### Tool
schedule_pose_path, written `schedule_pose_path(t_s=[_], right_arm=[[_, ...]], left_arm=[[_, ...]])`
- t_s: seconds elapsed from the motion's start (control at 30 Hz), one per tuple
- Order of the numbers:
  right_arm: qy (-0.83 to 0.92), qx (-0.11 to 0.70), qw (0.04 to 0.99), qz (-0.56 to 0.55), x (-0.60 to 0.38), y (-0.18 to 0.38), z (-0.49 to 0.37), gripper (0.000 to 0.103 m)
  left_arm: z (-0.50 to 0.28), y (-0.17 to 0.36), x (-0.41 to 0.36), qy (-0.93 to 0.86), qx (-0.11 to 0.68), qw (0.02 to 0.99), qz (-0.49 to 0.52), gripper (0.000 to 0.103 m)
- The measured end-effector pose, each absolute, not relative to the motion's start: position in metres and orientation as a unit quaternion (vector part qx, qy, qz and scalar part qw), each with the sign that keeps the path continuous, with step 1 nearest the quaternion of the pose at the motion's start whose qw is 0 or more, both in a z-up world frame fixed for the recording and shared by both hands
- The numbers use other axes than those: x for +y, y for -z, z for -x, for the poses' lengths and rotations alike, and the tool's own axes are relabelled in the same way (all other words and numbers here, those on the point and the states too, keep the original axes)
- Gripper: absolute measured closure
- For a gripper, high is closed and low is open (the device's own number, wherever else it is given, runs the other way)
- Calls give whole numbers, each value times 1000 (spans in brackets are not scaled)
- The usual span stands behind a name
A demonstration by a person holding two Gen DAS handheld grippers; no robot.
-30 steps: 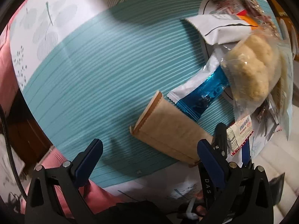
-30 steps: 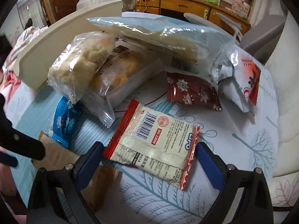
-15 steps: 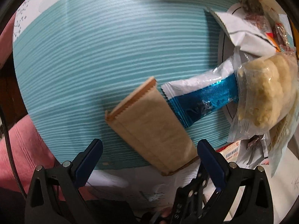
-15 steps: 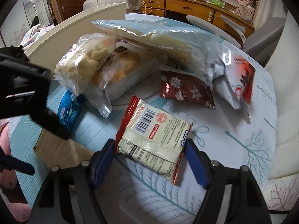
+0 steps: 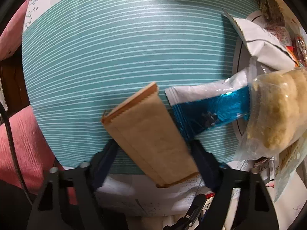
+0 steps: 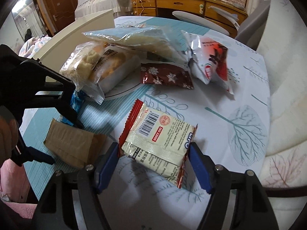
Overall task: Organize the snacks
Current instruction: 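Grasp the brown paper bar with the left tool while the right tool grasps the biscuit packet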
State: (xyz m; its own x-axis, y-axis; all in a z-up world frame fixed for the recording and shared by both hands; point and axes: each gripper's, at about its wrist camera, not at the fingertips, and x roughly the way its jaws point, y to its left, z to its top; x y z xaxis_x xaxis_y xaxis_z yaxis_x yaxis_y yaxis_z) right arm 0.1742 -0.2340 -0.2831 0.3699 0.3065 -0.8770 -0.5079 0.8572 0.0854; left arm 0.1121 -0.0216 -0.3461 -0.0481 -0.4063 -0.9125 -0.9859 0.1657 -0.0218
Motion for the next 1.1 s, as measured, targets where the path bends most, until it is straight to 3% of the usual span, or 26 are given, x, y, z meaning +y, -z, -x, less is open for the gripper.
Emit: schedule_pose_path(t_s=[0.23,0.47,1.1], right_arm=[[-239,497,829,97,-238,272,-167,30],[-232,481,839,102,-235,255,-154,30],[-273,407,861,135,-183,193,-120,30]], left_arm=[[-97,345,-11,-319,636,405,574,42],[-82,333,-10,-285,659,404,567,43],[-62,218,65,-157,667,454,570,42]])
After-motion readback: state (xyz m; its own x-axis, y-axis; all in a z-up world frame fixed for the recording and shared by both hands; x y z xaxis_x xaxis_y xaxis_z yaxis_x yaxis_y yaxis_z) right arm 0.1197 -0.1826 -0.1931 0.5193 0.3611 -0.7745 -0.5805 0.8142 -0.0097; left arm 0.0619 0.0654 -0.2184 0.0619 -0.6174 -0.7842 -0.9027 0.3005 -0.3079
